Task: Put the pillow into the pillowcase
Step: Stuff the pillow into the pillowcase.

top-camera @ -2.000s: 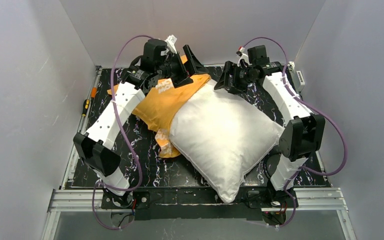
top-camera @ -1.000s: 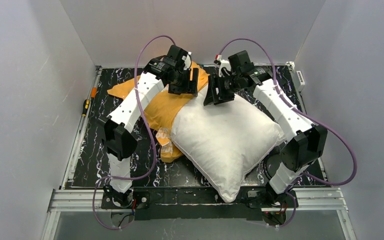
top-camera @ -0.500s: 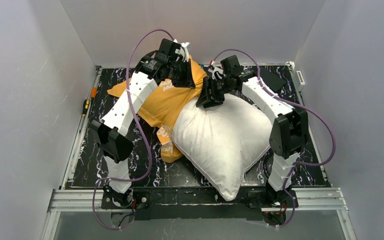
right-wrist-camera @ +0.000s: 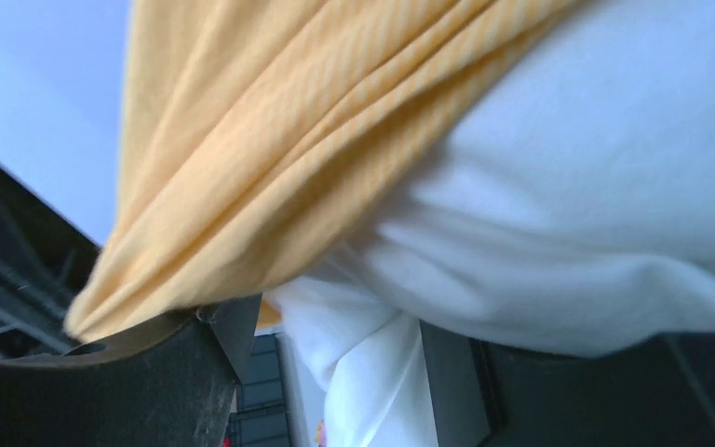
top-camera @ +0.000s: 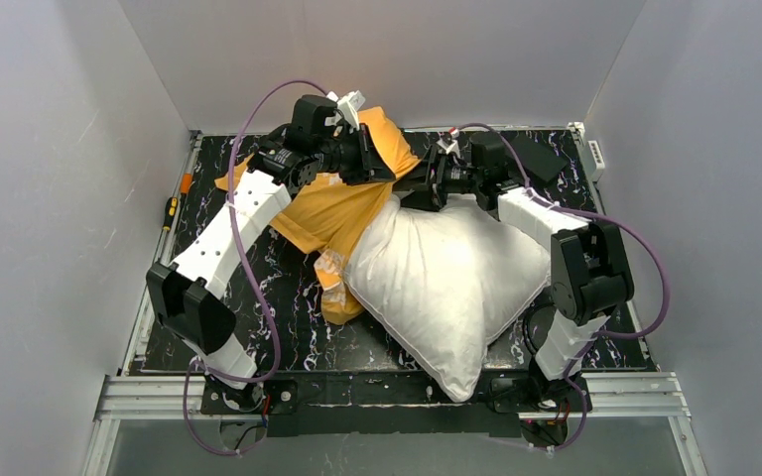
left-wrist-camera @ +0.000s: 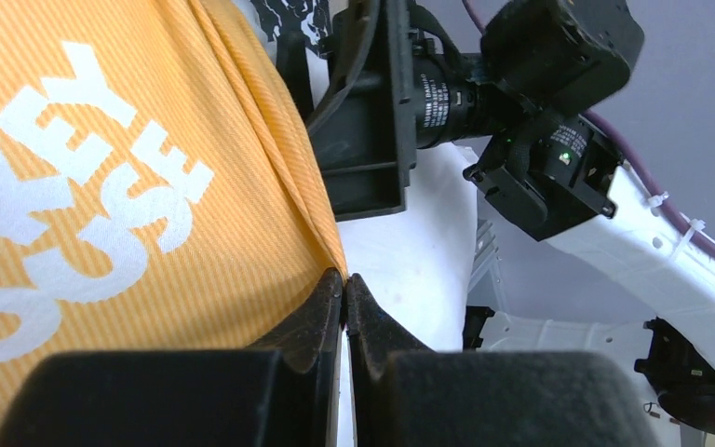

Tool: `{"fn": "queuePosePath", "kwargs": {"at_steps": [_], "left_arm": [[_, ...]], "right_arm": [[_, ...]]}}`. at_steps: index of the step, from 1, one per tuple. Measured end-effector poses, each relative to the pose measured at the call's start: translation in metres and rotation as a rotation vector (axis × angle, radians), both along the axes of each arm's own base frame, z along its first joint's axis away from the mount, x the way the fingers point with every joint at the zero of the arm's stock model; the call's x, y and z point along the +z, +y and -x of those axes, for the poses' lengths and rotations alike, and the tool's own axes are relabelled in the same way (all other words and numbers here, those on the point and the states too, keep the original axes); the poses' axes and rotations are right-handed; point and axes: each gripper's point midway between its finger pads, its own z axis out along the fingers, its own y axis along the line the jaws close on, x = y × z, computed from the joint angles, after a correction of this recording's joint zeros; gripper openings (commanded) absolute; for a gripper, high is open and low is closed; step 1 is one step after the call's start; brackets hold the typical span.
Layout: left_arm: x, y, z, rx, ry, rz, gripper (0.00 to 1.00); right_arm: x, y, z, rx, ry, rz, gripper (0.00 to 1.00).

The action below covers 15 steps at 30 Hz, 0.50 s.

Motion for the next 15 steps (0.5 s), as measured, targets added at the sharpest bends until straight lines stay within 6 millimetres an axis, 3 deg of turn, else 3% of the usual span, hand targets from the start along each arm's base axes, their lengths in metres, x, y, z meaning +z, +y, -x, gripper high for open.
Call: {"fn": "queuePosePath", "kwargs": {"at_steps": [15], "left_arm": [[0.009,0.009,-0.003,0.068,0.039,0.081,0.0]], "right_arm": [[0.067,-0.003,-0.015,-0.183,-0.046,-0.352,0.67]]}}
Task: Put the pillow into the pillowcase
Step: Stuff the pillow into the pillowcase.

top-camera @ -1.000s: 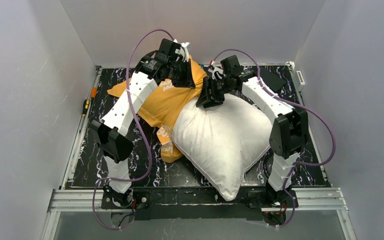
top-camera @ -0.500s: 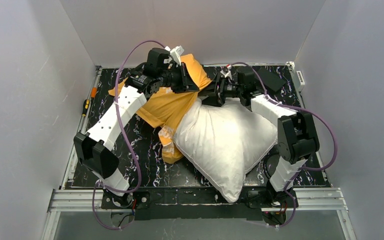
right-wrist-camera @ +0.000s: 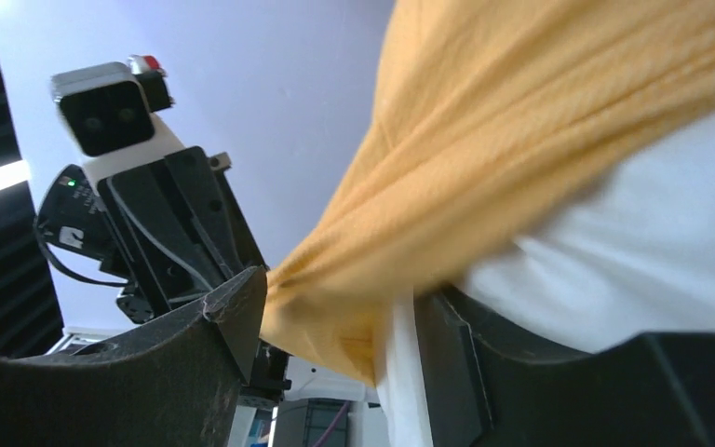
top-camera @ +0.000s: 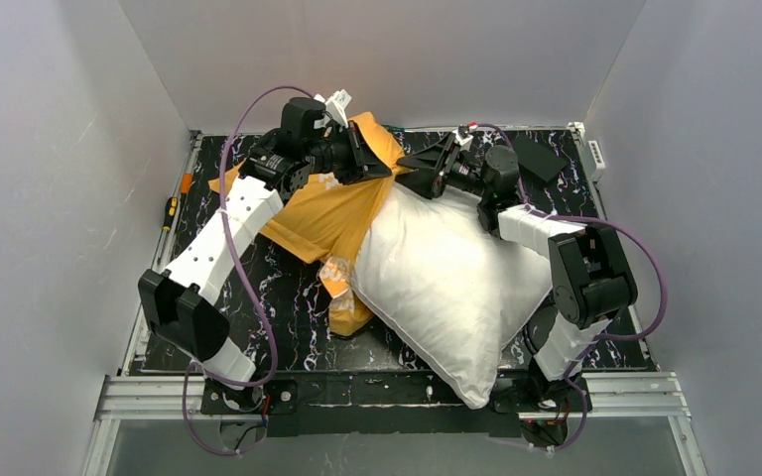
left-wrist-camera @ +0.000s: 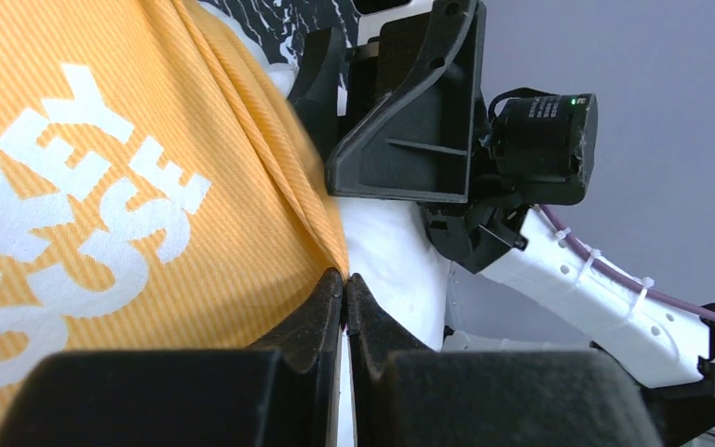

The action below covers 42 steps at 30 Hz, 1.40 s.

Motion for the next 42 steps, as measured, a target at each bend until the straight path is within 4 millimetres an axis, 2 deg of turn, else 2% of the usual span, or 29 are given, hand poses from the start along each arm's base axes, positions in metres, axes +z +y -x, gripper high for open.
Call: {"fn": "queuePosePath", "kwargs": {"at_steps": [3,5,6,7,8,9,10,12,15,17,20,22,24,26,31,33,35,39,40,42], "left_arm": [[0.002,-0.001,0.002,0.006,0.01,0.034,0.0],[0.002,-0.002,0.004,0.005,0.026,0.053,0.0],[0.002,-0.003,0.005,0.003,0.032,0.063,0.0],[0.003,-0.003,0.006,0.002,0.039,0.07,0.0],[0.003,-0.004,0.006,0.001,0.043,0.075,0.04],[0.003,-0.004,0.006,0.002,0.045,0.077,0.16],[0.003,-0.004,0.007,0.004,0.048,0.076,0.33],[0.001,0.0,0.008,0.017,0.055,0.06,0.61],[-0.002,0.017,0.015,0.075,0.068,0.003,0.83],[-0.003,0.035,0.022,0.136,0.078,-0.048,0.88],[-0.006,0.066,0.031,0.229,0.073,-0.12,0.88],[-0.018,0.083,0.039,0.27,0.103,-0.173,0.85],[-0.035,0.093,0.04,0.293,0.144,-0.225,0.77],[-0.062,0.098,0.038,0.303,0.206,-0.29,0.68],[-0.134,0.103,0.025,0.296,0.371,-0.449,0.62],[-0.153,0.104,0.02,0.29,0.428,-0.487,0.61],[-0.159,0.105,0.016,0.281,0.462,-0.507,0.6],[-0.15,0.105,0.005,0.274,0.45,-0.524,0.6],[-0.147,0.107,0.002,0.278,0.437,-0.529,0.6],[-0.14,0.114,-0.005,0.284,0.399,-0.543,0.65]], "right_arm": [[0.013,-0.001,-0.003,-0.021,-0.015,-0.044,0.66],[0.02,-0.001,-0.005,-0.033,-0.023,-0.075,0.61],[0.023,-0.001,-0.006,-0.038,-0.026,-0.09,0.54],[0.024,-0.001,-0.008,-0.042,-0.023,-0.1,0.43],[0.024,0.0,-0.009,-0.041,-0.018,-0.105,0.34],[0.024,0.001,-0.011,-0.043,-0.009,-0.11,0.26],[0.024,0.002,-0.012,-0.042,-0.003,-0.112,0.2],[0.02,0.003,-0.013,-0.039,0.014,-0.098,0.11],[0.006,0.004,-0.013,-0.037,0.061,-0.023,0.05],[-0.004,0.005,-0.009,-0.031,0.091,0.049,0.02],[-0.005,0.0,-0.001,-0.025,0.091,0.159,0.01],[-0.001,-0.005,0.001,-0.023,0.074,0.23,0.01],[0.002,-0.011,0.002,-0.019,0.06,0.293,0.01],[0.003,-0.018,0.005,-0.009,0.054,0.361,0.01],[-0.008,-0.034,0.022,0.039,0.085,0.494,0.01],[-0.016,-0.042,0.032,0.066,0.111,0.551,0.01],[-0.028,-0.054,0.043,0.092,0.128,0.628,0.01],[-0.054,-0.083,0.055,0.13,0.128,0.777,0.02],[-0.061,-0.091,0.056,0.137,0.131,0.814,0.07],[-0.07,-0.106,0.055,0.145,0.138,0.88,0.3]]}}
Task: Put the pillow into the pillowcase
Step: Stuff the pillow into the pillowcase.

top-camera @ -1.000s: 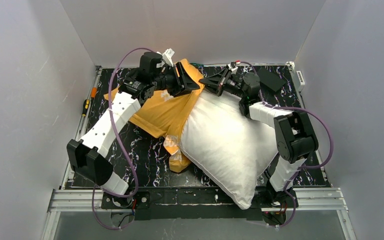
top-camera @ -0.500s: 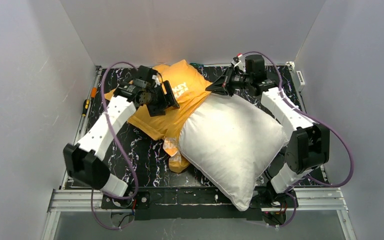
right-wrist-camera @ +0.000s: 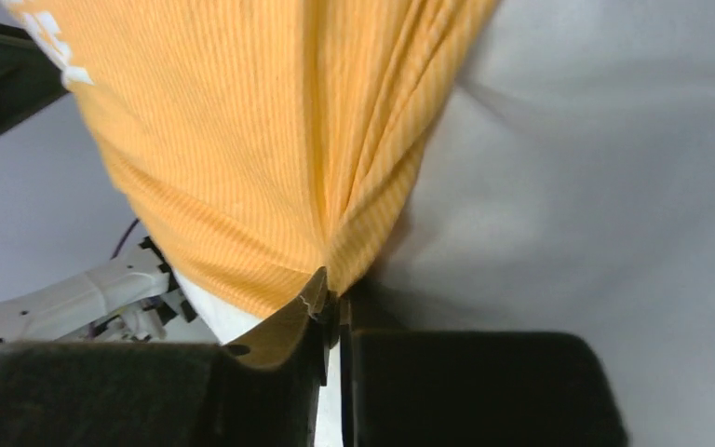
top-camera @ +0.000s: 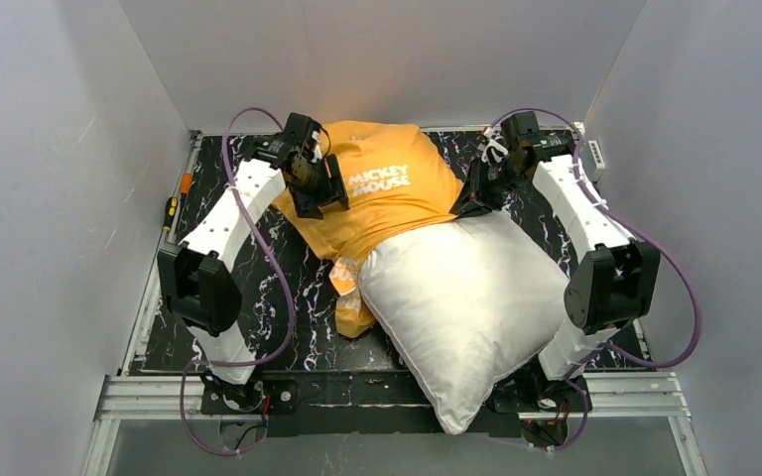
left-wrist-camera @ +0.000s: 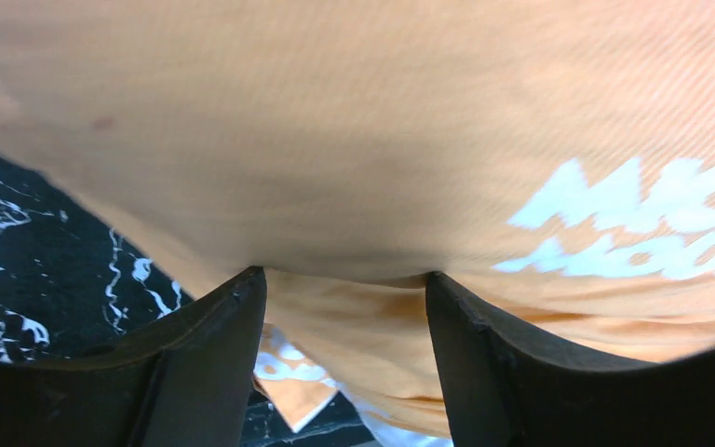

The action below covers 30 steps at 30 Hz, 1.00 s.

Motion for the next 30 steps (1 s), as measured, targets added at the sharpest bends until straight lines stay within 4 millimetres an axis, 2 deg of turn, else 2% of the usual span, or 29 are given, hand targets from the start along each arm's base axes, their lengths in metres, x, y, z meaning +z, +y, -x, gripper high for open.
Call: {"fn": "queuePosePath", "kwargs": {"at_steps": [3,5,9,12,15,18,20,22,24,28,30], "left_arm": [[0.011,0.01,-0.005,-0.02,-0.053,-0.013,0.79],[0.023,0.015,-0.004,-0.032,-0.09,-0.008,0.86],[0.049,0.031,0.017,-0.029,-0.168,0.051,0.93],[0.053,0.038,0.041,-0.012,-0.178,0.128,0.94],[0.034,0.039,0.062,0.026,-0.116,0.221,0.93],[0.001,0.027,0.078,0.076,0.002,0.34,0.88],[-0.016,0.016,0.083,0.112,0.065,0.416,0.86],[-0.026,0.006,0.085,0.153,0.111,0.498,0.84],[-0.028,-0.003,0.081,0.18,0.134,0.567,0.78],[-0.019,-0.017,0.056,0.192,0.127,0.671,0.59],[-0.012,-0.025,0.037,0.186,0.13,0.704,0.48]], "right_arm": [[0.001,-0.013,-0.007,0.007,-0.025,0.064,0.6],[0.01,-0.019,-0.015,0.007,-0.07,0.091,0.73],[0.033,-0.029,-0.033,-0.011,-0.186,0.13,0.89],[0.032,-0.042,-0.04,-0.047,-0.202,0.158,0.94],[0.02,-0.06,-0.042,-0.096,-0.177,0.182,0.95],[-0.007,-0.077,-0.033,-0.131,-0.094,0.179,0.94],[-0.026,-0.08,-0.023,-0.143,-0.019,0.143,0.92],[-0.041,-0.073,-0.014,-0.142,0.045,0.074,0.88],[-0.049,-0.062,-0.008,-0.137,0.085,-0.004,0.77],[-0.046,-0.038,-0.005,-0.122,0.112,-0.115,0.73],[-0.041,-0.024,-0.007,-0.111,0.111,-0.151,0.73]]}}
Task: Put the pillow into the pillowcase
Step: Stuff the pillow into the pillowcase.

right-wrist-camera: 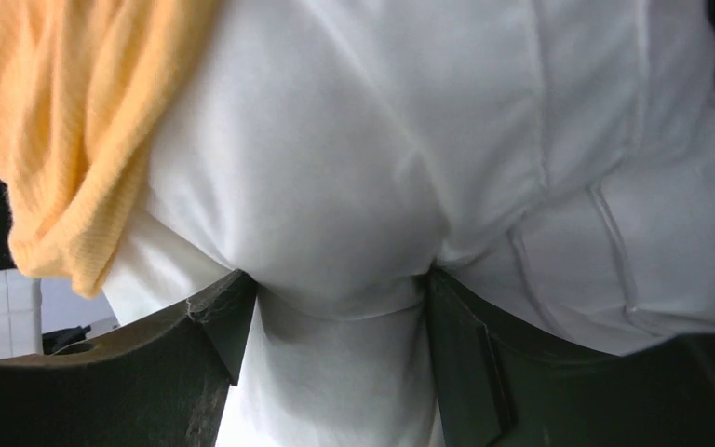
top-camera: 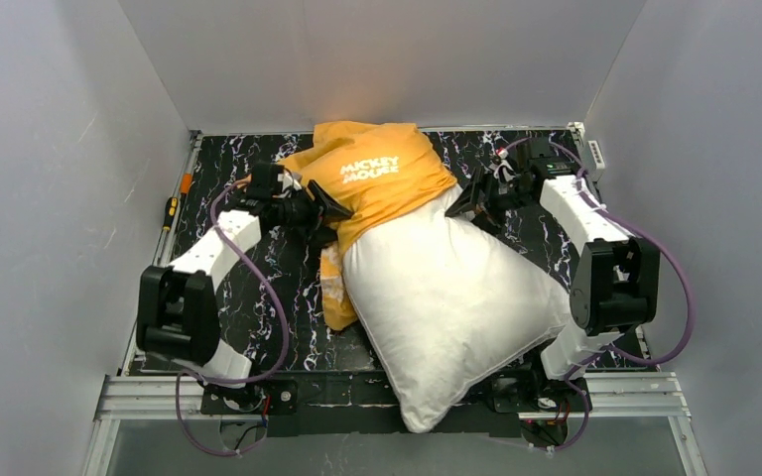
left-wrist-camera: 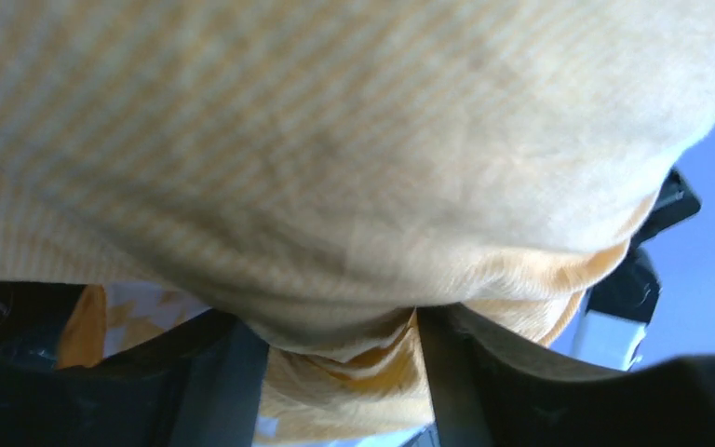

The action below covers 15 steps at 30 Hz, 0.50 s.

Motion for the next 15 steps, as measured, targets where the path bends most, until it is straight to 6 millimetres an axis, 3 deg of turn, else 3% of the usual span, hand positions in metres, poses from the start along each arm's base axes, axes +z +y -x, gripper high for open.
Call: {"fn": "queuePosePath", "kwargs": {"at_steps": [4,8,10,12,15], "left_arm": [[0.011,-0.007,-0.05,-0.01,-0.017,-0.002,0.5],[0.026,0.012,-0.115,0.004,-0.096,-0.153,0.75],[0.032,0.03,-0.132,0.024,-0.134,-0.238,0.81],[0.039,0.055,-0.135,0.045,-0.161,-0.348,0.85],[0.051,0.088,-0.115,0.061,-0.172,-0.488,0.86]], "right_arm": [[0.009,0.034,-0.005,0.004,-0.015,-0.063,0.75],[0.013,0.07,-0.006,-0.013,0.015,-0.156,0.77],[0.017,0.091,-0.002,0.012,0.046,-0.215,0.81],[0.019,0.104,0.001,0.043,0.063,-0.243,0.85],[0.028,0.111,-0.001,0.092,0.032,-0.23,0.9]]}}
